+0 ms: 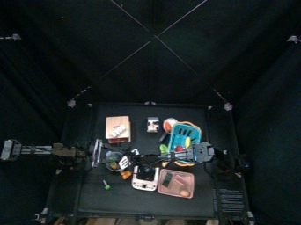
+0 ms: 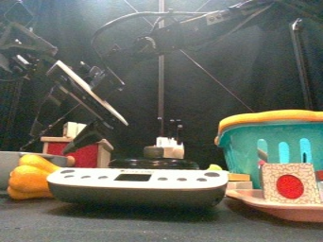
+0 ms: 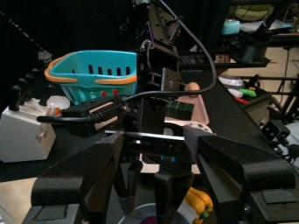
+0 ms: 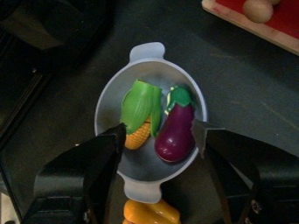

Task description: Grab hammer

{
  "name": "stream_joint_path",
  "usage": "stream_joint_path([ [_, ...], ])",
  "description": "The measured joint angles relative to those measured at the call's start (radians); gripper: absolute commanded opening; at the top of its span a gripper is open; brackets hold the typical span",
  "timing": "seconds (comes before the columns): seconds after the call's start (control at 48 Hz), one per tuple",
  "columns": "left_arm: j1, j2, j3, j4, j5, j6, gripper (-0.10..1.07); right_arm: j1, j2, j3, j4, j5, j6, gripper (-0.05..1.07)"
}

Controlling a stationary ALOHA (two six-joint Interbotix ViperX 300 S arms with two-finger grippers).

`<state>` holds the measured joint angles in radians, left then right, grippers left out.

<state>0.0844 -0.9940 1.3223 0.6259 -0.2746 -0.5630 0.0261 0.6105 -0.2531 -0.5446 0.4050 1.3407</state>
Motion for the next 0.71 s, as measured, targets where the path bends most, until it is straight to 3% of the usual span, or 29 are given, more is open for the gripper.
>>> stream_joint_path([
  [0.25,0.002,0.000,0.000,0.000,0.000,0.000,0.93,0.009,-0.025,0.003,-0.034,0.069,-0.002,0.94],
  [0.5,0.002,0.000,0.003,0.000,0.000,0.000,0.93,0.040,-0.207,0.075,-0.098,0.250,-0.005,0.94],
  [0.708,0.002,0.000,0.005,0.000,0.000,0.000,0.93,0.052,-0.328,0.195,-0.124,0.304,-0.003,0.94],
])
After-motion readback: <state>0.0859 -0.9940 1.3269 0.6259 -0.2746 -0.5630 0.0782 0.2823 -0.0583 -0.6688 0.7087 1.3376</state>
